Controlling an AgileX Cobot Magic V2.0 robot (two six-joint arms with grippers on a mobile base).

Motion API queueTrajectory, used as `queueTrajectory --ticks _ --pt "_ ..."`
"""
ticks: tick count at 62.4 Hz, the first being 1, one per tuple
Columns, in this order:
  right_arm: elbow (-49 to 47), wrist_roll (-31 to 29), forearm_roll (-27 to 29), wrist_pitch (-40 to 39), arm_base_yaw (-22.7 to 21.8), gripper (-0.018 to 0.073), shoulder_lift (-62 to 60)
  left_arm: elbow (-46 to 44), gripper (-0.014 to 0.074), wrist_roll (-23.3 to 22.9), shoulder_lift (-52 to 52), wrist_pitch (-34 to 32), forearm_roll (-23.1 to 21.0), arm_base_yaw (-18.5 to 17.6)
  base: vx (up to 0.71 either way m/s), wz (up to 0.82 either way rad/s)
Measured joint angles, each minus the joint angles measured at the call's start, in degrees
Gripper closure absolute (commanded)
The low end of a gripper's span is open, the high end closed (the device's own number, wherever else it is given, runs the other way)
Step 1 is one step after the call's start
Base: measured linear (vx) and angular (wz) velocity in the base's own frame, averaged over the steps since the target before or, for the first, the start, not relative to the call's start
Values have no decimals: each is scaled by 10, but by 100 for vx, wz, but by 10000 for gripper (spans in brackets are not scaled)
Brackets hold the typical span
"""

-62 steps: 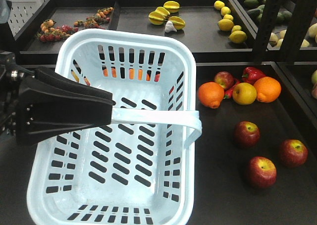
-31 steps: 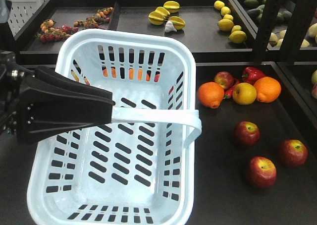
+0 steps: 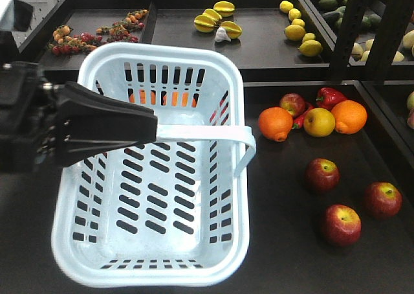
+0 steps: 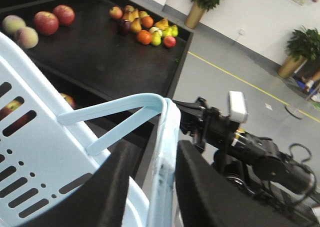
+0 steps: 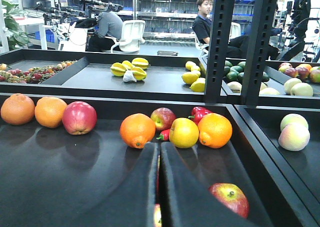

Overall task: Pick three apples into basket with both arms
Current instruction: 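Lower the light blue basket onto the table with the left gripper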

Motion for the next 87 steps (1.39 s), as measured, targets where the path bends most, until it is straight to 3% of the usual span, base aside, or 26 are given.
queueTrajectory --ticks 10,22,39,52,69,87 --pt "0 0 0 0 0 563 0 0 604 1 60 21 -31 0 0 0" --pt "0 0 0 0 0 563 0 -15 604 33 147 28 -74 -7 0 0" --pt "0 0 0 0 0 563 0 -148 604 52 284 55 -88 -73 0 0" --pt "0 0 0 0 0 563 0 -239 604 53 397 96 -92 -104 0 0" --pt "0 0 0 0 0 563 0 -299 604 53 515 101 -186 -107 0 0" --pt "0 0 0 0 0 563 0 -303 604 54 552 86 -195 -108 0 0"
